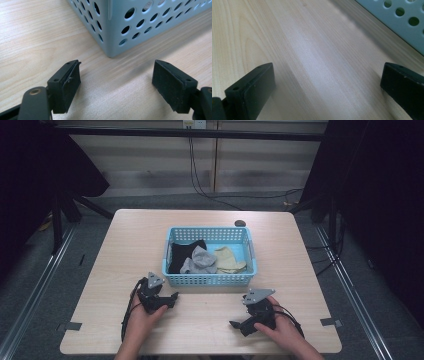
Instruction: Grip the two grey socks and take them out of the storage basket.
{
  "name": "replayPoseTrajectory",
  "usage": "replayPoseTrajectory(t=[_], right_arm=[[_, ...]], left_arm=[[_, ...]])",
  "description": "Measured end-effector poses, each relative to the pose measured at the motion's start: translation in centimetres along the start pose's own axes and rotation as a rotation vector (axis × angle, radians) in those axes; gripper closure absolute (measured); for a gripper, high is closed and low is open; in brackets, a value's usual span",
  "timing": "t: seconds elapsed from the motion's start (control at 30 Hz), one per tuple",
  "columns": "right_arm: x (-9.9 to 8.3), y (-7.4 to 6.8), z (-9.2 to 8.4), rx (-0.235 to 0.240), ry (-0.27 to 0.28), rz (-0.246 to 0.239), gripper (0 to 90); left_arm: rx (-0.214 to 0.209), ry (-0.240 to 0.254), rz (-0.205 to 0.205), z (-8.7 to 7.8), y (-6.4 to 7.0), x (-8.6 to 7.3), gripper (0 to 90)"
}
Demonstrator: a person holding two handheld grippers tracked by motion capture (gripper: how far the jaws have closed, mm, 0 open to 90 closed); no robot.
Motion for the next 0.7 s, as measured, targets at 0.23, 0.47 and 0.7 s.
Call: replayPoseTrajectory(t=[0.23, 0.47, 0.7], right_arm=[[-0.04, 0.00, -0.05, -0.001, -0.001, -0.004, 0.0], [-0.06, -0.12, -0.08, 0.006, -0.001, -0.001, 0.0], [-0.07, -0.17, -0.11, 0.007, -0.001, 0.002, 0.0]], left_arm=[[-0.001, 0.000, -0.001, 0.00, 0.01, 0.00, 22.2], [0.004, 0.003, -0.006, 0.06, 0.05, 0.05, 21.6], [0.002, -0.084, -0.025, -0.44, 0.02, 0.10, 24.0]])
Point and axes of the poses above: each handheld gripper's, and its own axes: z roughly forward along the jaws, x roughly out of its top, y roughly to its right, the point moved 9 cm from there along z, roughly forward along the jaws, and after that the axes turned 12 degrees about -z, right-handed, at the moved point
